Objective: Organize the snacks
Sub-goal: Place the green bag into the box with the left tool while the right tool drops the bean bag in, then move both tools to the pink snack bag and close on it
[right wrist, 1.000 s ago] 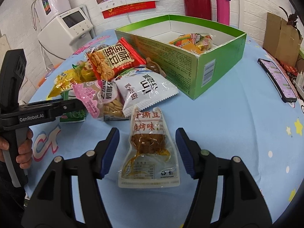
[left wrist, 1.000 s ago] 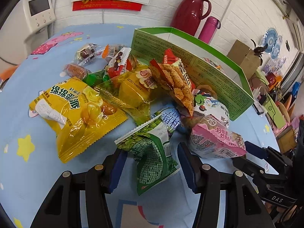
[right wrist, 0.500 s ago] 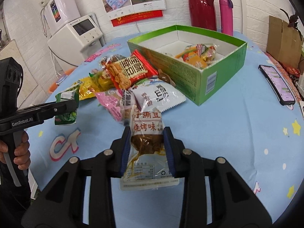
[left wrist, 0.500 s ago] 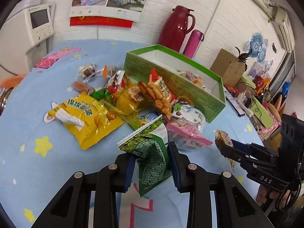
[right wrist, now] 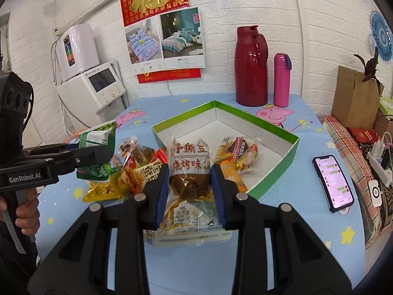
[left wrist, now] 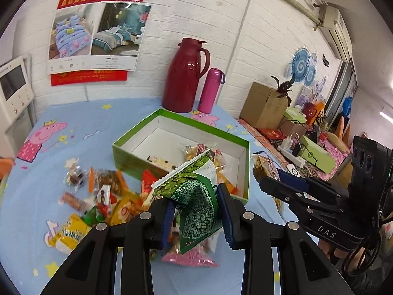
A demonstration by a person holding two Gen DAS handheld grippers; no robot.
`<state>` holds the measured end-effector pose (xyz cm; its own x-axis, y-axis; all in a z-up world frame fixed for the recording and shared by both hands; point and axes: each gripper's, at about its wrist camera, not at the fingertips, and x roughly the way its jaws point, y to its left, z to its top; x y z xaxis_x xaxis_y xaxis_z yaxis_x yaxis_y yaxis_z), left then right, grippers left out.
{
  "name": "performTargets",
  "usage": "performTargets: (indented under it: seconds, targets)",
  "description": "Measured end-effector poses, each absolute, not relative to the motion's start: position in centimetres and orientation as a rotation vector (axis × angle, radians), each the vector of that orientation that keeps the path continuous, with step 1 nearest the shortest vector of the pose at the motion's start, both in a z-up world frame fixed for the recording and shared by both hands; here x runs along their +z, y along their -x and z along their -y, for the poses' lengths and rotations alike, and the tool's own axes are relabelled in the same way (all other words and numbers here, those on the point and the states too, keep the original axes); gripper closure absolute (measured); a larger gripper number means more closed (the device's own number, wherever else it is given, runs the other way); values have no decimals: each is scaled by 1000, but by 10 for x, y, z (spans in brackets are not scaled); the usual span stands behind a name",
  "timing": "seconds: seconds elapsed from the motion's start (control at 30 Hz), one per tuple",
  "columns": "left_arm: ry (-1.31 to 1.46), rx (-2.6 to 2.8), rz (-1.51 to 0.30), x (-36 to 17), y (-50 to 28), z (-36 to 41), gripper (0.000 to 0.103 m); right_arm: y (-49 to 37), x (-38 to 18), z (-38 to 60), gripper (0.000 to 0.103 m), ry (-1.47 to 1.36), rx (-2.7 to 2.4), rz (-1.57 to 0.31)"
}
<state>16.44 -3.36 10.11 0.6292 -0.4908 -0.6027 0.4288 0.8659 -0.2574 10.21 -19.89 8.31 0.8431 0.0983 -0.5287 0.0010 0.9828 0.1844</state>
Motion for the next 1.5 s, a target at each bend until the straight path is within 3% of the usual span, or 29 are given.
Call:
performTargets:
  seconds: [0.23,0.77,0.8,0.83,0.87,0.9,0.93,1.1,1.27,1.5]
  targets:
    - [108,-545,-742,99,-221,60,69,-141,74,222,67,-194,16,-577]
    - [76,-493,-866,40,-313,94,69,-211,20,259,66,-212,-12,-664]
    - [74,-486,-864,39,-315,94,64,-213,19,259,66,-200,-12,-659]
    - [74,-481,-863,38,-316,94,49,-212,19,259,60,-187,-13,-648]
    - [76,-475,-859,38,-315,92,37,-212,19,258,41,-176,-21,-639]
    - [79,-460,-848,39,-313,90,15,-210,20,258,31,-169,-31,-625]
    - [80,-421,-825,40,-311,86,7,-206,23,259,20,-166,-34,-603]
    - [83,-354,-787,52,-297,69,4,-188,39,258,19,-169,-42,-561]
    - [117,-312,-766,72,-270,51,4,-161,62,251,9,-204,-21,-514]
    - [153,-326,-730,92,-209,22,1,-116,81,232,7,-234,33,-473]
